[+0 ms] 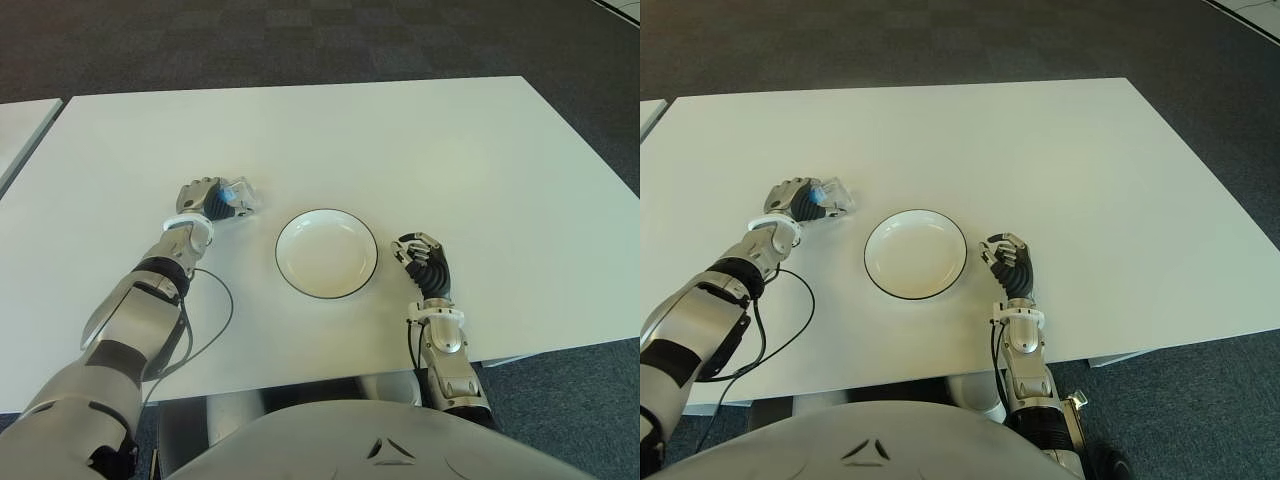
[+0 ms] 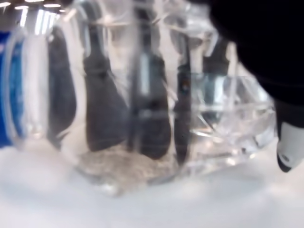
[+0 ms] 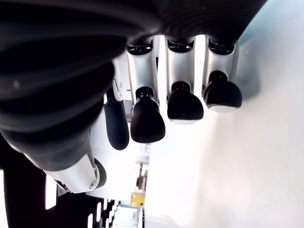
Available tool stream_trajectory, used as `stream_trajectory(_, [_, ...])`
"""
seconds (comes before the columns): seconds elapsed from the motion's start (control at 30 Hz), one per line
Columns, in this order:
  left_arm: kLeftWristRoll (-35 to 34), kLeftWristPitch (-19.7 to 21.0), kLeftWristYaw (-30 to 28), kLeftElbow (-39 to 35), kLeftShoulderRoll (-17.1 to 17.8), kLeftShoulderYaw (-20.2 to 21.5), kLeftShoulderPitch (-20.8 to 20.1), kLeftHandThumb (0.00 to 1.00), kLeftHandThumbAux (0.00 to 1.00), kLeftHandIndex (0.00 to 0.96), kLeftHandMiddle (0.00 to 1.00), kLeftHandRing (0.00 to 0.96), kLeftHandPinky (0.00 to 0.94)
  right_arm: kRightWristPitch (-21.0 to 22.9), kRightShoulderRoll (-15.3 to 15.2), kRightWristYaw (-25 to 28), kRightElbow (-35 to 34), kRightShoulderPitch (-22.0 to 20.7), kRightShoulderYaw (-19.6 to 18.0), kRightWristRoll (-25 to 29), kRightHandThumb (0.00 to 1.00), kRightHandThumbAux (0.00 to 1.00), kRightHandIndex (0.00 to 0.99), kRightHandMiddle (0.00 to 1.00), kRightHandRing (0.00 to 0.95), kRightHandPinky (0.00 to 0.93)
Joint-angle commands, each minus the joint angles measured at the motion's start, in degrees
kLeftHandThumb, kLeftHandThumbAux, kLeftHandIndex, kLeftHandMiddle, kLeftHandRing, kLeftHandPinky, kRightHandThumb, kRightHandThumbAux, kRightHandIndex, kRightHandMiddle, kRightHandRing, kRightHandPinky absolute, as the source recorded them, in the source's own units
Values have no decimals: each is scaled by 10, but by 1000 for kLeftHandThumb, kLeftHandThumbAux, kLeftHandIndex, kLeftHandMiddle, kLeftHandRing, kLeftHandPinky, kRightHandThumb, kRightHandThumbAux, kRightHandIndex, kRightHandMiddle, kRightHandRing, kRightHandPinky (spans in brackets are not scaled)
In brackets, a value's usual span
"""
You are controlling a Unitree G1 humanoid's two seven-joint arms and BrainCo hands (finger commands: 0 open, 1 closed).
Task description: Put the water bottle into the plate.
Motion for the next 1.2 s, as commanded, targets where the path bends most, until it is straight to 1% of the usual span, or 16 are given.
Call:
stream_trajectory(0.03, [-17,0,-27,10,-12,15,17,714,709,441,851,849,831,11,1,-2,4,-4,-2,-3,705,728,437,833,845,848])
stream_trajectory(0.3, [-24,-10,-30,-4,-10,30,7,710,711,442,851,841,818,8,0,1,7,-6,-2,1,705,728,437,834,845,850])
stream_trajectory(0.5, [-26,-14,-35,-32,-9,35,-2,711,710,442,847,839,818,5,0,4,8,-7,-2,4,705,728,437,839,851,858])
stream_trajectory(0.73, [-27,-31,-42,-74,2,39,0,713,710,442,852,846,828,5,0,6,8,-7,-1,3,706,727,437,835,848,850])
stream_trajectory(0.83, [-29,-39,-50,-109,10,43,0,715,709,442,858,851,840,1,1,7,8,-7,0,4,706,727,437,831,845,846])
stream_trajectory(1.0, [-28,-41,-58,-140,17,48,3,715,709,443,862,854,840,-4,2,7,9,-7,0,5,707,726,438,827,839,839])
stream_trajectory(1.13, [-23,-42,-65,-222,28,55,15,715,709,443,861,853,835,-8,3,5,11,-8,-1,4,707,726,438,827,836,840])
stream_trajectory(1.2, [-20,-40,-69,-263,33,59,28,715,709,443,862,853,838,-9,3,5,12,-8,-1,5,707,726,438,828,836,839])
